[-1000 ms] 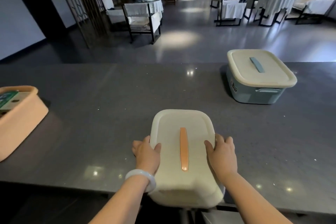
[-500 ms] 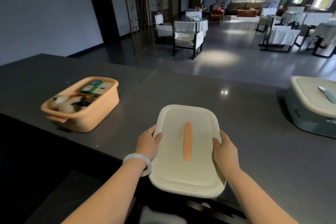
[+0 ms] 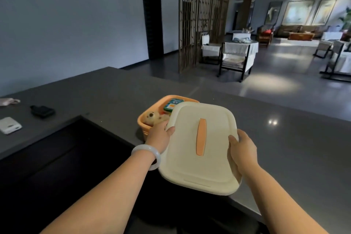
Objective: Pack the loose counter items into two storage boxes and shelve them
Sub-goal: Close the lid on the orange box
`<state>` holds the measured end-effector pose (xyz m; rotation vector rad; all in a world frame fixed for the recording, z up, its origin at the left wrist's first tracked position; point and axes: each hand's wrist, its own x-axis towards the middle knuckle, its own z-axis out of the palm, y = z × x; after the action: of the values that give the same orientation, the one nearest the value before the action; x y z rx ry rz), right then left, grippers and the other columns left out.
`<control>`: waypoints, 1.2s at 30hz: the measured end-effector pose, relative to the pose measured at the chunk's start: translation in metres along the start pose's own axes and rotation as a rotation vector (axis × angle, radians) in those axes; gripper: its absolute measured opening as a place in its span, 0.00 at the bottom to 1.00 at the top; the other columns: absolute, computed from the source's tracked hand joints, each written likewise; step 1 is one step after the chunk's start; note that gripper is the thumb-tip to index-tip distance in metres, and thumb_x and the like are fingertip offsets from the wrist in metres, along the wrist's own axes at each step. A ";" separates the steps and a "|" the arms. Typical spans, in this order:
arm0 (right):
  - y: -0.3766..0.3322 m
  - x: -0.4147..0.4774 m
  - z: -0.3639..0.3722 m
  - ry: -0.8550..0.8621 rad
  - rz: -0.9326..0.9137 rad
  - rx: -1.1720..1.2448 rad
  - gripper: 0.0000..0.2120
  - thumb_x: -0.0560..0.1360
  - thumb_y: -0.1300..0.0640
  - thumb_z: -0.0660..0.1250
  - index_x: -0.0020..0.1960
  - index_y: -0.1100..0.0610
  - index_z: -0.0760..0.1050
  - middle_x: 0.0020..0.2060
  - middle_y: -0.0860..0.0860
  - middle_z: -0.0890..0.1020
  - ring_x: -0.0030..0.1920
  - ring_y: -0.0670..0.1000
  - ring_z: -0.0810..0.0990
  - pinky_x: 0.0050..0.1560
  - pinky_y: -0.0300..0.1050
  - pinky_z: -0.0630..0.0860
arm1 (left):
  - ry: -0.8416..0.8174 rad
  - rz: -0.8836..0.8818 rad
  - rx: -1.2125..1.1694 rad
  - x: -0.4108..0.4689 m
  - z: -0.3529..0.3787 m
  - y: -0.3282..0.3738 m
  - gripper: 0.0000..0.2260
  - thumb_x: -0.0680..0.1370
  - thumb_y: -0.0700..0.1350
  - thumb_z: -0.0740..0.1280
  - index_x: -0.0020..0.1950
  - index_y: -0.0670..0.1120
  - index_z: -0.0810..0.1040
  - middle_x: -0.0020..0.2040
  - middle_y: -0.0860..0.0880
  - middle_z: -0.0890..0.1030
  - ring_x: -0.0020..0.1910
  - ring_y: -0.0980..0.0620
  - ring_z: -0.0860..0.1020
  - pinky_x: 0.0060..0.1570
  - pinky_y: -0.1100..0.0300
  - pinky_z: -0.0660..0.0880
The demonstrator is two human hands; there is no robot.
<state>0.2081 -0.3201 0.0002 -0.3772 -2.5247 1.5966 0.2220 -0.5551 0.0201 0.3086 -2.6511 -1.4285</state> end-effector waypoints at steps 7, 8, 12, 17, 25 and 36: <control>-0.042 0.043 0.077 -0.032 -0.002 0.007 0.19 0.82 0.54 0.57 0.72 0.54 0.66 0.62 0.55 0.77 0.56 0.56 0.75 0.51 0.48 0.68 | 0.017 0.014 -0.018 0.072 -0.050 -0.026 0.13 0.83 0.47 0.60 0.65 0.56 0.77 0.53 0.54 0.80 0.49 0.55 0.77 0.39 0.65 0.68; -0.047 0.052 0.088 -0.039 -0.001 0.010 0.19 0.82 0.54 0.57 0.72 0.54 0.66 0.62 0.55 0.77 0.55 0.55 0.75 0.51 0.49 0.69 | 0.013 0.006 -0.004 0.083 -0.056 -0.029 0.14 0.83 0.46 0.60 0.67 0.56 0.76 0.55 0.54 0.80 0.50 0.55 0.78 0.40 0.65 0.68; -0.071 0.089 0.129 -0.056 0.011 0.032 0.19 0.82 0.55 0.57 0.72 0.54 0.66 0.62 0.55 0.77 0.54 0.55 0.75 0.50 0.46 0.68 | 0.022 -0.011 0.055 0.141 -0.079 -0.034 0.13 0.82 0.47 0.60 0.64 0.52 0.77 0.54 0.52 0.82 0.50 0.53 0.79 0.41 0.62 0.70; -0.085 0.122 0.168 -0.052 0.041 0.020 0.20 0.82 0.55 0.56 0.73 0.55 0.65 0.61 0.55 0.76 0.48 0.52 0.71 0.49 0.46 0.67 | -0.001 -0.019 0.090 0.201 -0.092 -0.054 0.12 0.82 0.48 0.60 0.63 0.51 0.78 0.53 0.53 0.82 0.49 0.54 0.79 0.40 0.63 0.70; -0.088 0.133 0.207 0.094 0.144 -0.044 0.20 0.81 0.55 0.56 0.72 0.52 0.65 0.60 0.56 0.77 0.49 0.55 0.72 0.50 0.49 0.71 | -0.091 0.016 0.116 0.265 -0.077 -0.088 0.18 0.82 0.48 0.60 0.73 0.50 0.70 0.63 0.51 0.76 0.55 0.53 0.74 0.52 0.59 0.69; -0.077 0.126 0.229 0.213 0.302 -0.023 0.15 0.78 0.56 0.60 0.63 0.49 0.76 0.49 0.48 0.81 0.47 0.49 0.78 0.40 0.42 0.71 | -0.321 0.055 0.025 0.313 -0.060 -0.131 0.11 0.80 0.51 0.59 0.57 0.51 0.78 0.54 0.45 0.79 0.50 0.46 0.79 0.51 0.50 0.77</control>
<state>0.0208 -0.5153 -0.0318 -0.9169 -2.4125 1.5247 -0.0542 -0.7464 -0.0547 0.0062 -2.8994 -1.5439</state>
